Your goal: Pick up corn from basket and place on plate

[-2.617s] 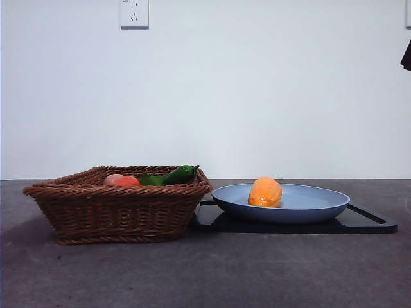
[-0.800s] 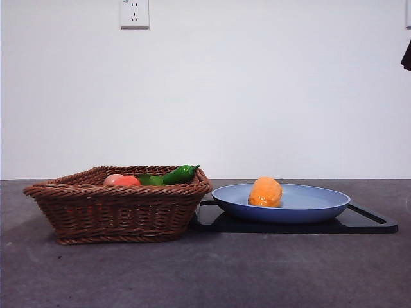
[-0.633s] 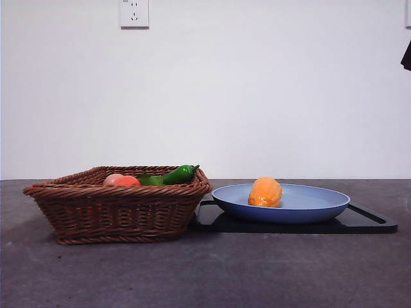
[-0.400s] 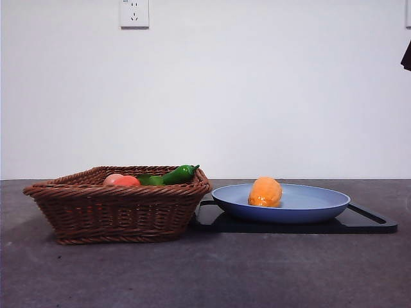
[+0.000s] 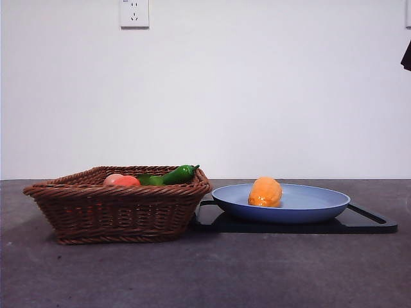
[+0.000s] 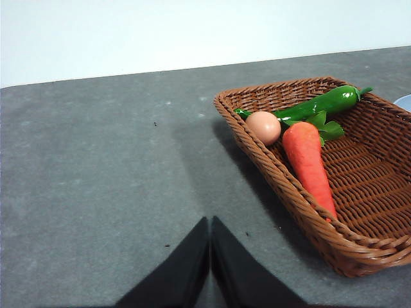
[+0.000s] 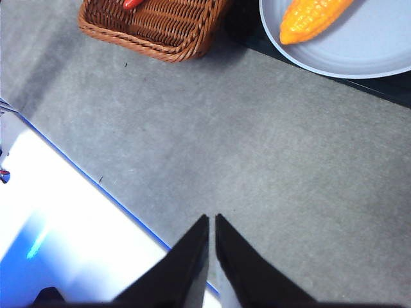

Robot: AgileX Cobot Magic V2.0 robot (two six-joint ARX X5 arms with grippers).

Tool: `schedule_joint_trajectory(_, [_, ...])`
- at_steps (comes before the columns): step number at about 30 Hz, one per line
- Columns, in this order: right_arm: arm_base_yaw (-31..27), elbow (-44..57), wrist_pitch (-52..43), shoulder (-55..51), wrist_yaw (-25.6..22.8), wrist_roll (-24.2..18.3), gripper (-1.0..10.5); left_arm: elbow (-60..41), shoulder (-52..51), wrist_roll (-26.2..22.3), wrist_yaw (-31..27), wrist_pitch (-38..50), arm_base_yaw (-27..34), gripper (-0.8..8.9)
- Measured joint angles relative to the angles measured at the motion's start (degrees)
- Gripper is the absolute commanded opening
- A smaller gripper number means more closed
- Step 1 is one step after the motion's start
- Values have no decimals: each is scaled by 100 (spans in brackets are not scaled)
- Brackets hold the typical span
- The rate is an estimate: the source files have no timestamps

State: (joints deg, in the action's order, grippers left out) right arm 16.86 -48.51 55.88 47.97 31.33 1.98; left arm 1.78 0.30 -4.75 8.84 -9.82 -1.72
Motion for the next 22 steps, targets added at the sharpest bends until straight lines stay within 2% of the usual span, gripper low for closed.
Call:
schedule_joint_trajectory(6, [-4,2,-133,-66,-13,-66,4,0,0,0,0,2,0,3])
schedule_joint_trajectory(10, [-208,15,-809,-400,-179,-450,4,0,0,0,0,2,0,3])
schedule_joint_trajectory(14, [-754,205,-1711,-837,-205,-811,4,0,0,0,0,2,0,3])
schedule_joint_trajectory(19, [-1696,695,-2312,-1633,-262,-931,4,0,0,0,0,0,0,3])
schedule_joint_trajectory(22, [-2076,1119,-2717,-2205,-511,-968,4,0,0,0,0,2,0,3])
